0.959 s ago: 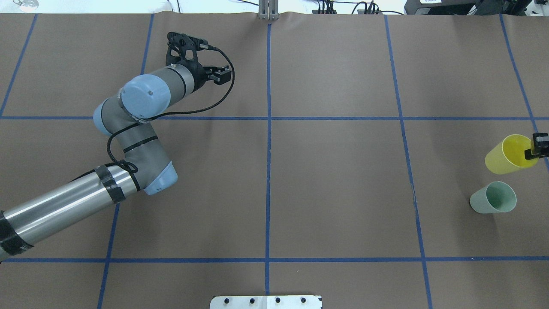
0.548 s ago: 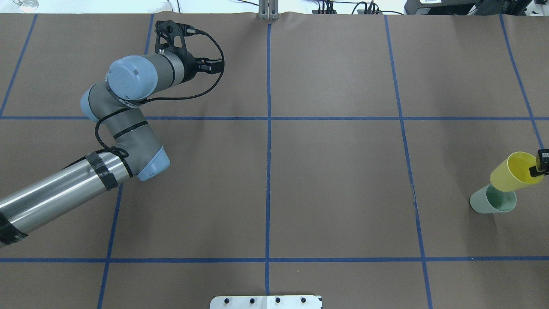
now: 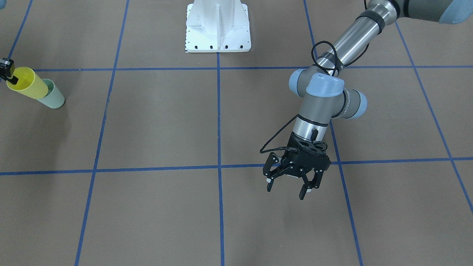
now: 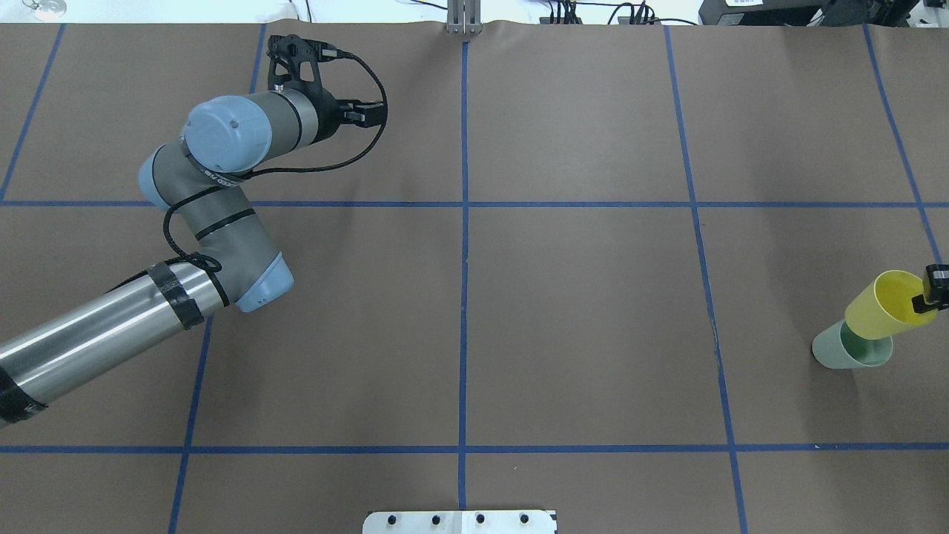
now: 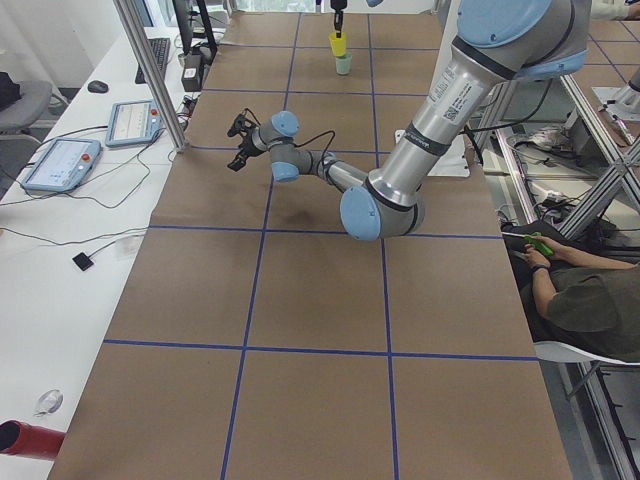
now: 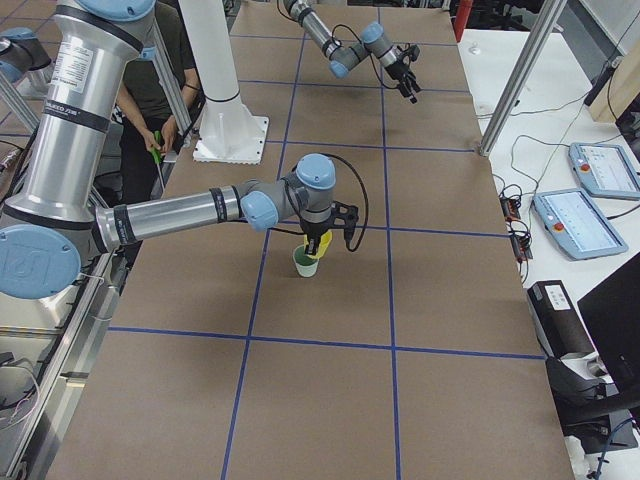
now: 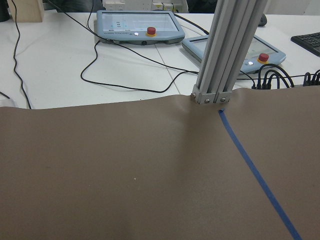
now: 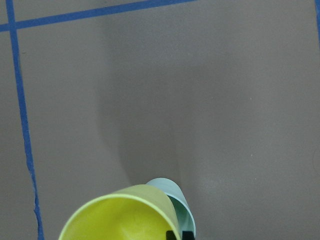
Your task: Transfer and stack yellow cup on green cup
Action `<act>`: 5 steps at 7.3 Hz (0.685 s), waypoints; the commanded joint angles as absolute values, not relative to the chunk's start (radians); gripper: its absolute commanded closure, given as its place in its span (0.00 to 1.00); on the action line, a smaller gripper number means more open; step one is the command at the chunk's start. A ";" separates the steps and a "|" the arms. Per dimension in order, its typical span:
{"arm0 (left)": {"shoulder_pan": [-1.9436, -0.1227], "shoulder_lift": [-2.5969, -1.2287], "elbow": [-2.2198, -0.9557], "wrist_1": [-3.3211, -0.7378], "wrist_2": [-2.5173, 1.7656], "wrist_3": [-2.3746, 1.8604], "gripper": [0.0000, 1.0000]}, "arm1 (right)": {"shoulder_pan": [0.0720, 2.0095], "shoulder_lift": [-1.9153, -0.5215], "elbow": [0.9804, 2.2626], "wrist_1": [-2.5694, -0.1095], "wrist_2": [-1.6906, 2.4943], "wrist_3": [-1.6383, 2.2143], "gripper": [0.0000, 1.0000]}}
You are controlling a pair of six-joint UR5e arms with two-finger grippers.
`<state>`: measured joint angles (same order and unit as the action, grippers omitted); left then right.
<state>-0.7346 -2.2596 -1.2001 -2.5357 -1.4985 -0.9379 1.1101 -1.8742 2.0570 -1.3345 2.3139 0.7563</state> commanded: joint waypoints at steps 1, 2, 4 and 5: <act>-0.735 -2.260 -1.200 -2.537 -1.500 -0.948 0.00 | 1.109 -1.882 2.056 -1.335 2.336 0.756 1.00; -0.735 -2.260 -1.200 -2.537 -1.503 -0.948 0.00 | 1.106 -1.884 2.056 -1.335 2.336 0.756 1.00; -0.735 -2.258 -1.200 -2.537 -1.503 -0.950 0.00 | 1.104 -1.882 2.046 -1.335 2.336 0.756 1.00; -0.735 -2.258 -1.200 -2.537 -1.503 -0.950 0.00 | 1.103 -1.882 2.045 -1.335 2.336 0.756 0.89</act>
